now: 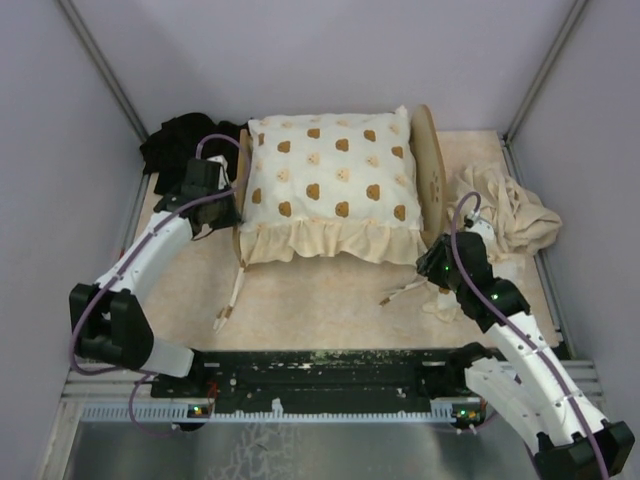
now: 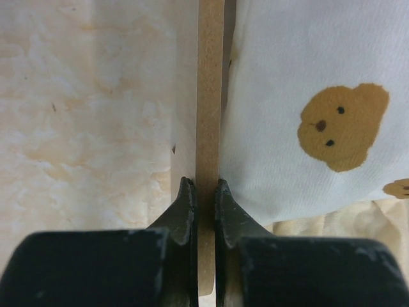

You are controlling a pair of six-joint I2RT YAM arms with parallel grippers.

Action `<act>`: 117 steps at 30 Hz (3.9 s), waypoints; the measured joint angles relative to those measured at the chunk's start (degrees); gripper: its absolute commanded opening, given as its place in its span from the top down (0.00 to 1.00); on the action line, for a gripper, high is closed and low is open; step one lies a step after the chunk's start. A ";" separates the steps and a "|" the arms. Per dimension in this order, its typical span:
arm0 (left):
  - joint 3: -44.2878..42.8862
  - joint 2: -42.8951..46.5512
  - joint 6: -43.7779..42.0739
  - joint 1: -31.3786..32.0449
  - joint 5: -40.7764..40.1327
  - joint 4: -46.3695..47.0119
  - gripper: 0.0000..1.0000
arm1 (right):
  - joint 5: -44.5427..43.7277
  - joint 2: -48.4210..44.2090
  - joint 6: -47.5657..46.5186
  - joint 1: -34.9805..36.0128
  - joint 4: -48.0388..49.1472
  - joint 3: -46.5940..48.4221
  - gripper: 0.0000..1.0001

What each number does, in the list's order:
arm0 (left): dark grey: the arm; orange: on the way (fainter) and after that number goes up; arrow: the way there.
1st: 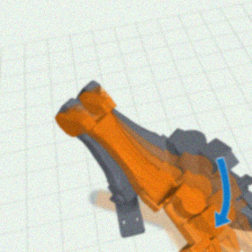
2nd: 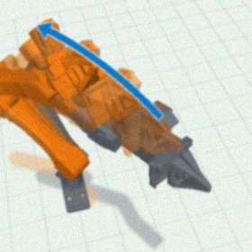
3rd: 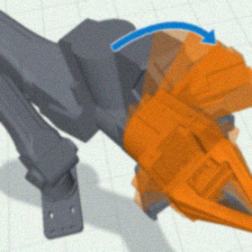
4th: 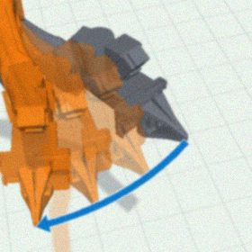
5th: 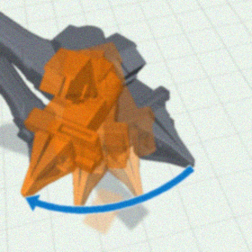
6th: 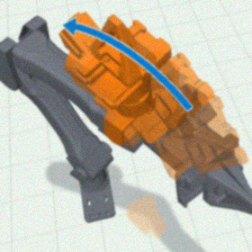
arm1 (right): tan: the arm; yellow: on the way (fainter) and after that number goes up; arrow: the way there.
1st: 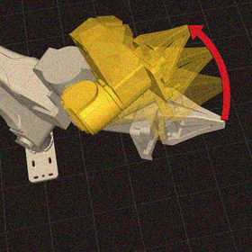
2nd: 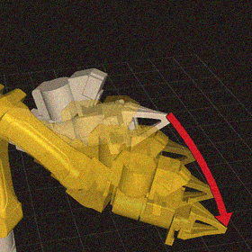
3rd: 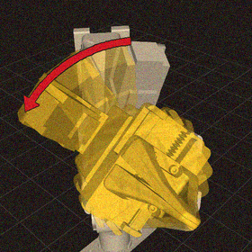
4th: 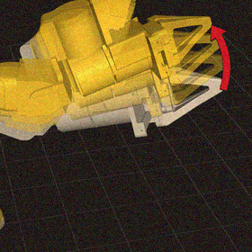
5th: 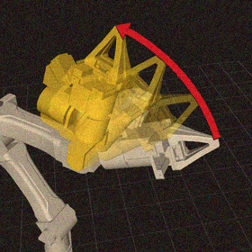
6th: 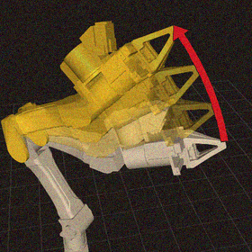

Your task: Set up the pet bed

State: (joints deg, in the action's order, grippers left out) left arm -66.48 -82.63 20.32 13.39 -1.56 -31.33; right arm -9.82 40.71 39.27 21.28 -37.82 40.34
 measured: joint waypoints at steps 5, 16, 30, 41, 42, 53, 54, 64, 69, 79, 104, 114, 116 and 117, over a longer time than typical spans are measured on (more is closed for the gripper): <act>0.59 1.33 -0.59 -0.85 -1.20 -1.57 1.00 | -5.79 -1.66 5.25 -0.02 -0.63 -2.40 0.56; 0.85 4.20 -3.10 -10.27 1.88 -5.07 0.43 | 1.64 -1.27 -8.76 0.00 10.25 -4.74 0.51; 3.04 19.12 -3.32 3.48 15.37 6.29 0.41 | 4.42 2.23 -3.15 0.00 20.87 -17.90 0.58; 13.27 17.75 -3.96 16.39 19.76 20.15 0.49 | 4.33 4.31 9.29 0.00 32.57 -29.16 0.59; 14.91 17.90 -4.59 17.22 20.85 22.49 0.48 | 4.33 4.81 9.68 0.00 33.42 -29.16 0.59; 22.38 17.88 -11.74 22.67 27.32 36.13 0.50 | 4.26 10.97 11.34 0.00 39.10 -29.16 0.87; 22.43 17.73 -12.68 23.65 27.41 36.81 0.50 | 4.28 10.97 11.28 0.00 39.17 -29.16 0.93; 24.65 15.17 -21.62 30.10 25.29 40.28 0.46 | 7.67 5.05 8.66 0.00 39.47 -29.11 1.00; 24.63 12.61 -27.12 34.29 22.08 41.92 0.45 | 5.79 -1.03 8.46 0.00 36.30 -29.09 0.83; 23.65 5.75 -49.70 44.41 11.13 47.08 0.34 | 3.61 0.68 13.38 0.00 31.56 -29.05 0.75; 24.04 -13.51 -78.77 48.89 -11.78 72.32 0.79 | 4.76 -0.98 13.55 0.00 34.51 -29.09 0.66; 19.37 -12.66 -72.72 48.87 -12.96 68.04 1.00 | 3.61 0.81 13.88 0.00 37.20 -30.32 0.62; 18.78 -11.67 -70.47 48.87 -12.81 67.12 1.00 | 3.34 2.95 13.88 0.00 38.64 -30.53 0.62; 18.62 -11.39 -69.70 48.87 -12.83 66.90 1.00 | 3.23 3.87 13.88 0.00 39.15 -30.53 0.62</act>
State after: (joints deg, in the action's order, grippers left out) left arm -47.86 -94.02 -49.39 62.26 -14.39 35.57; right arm -6.59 44.58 53.15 21.28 1.32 9.80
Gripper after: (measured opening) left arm 0.005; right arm 0.378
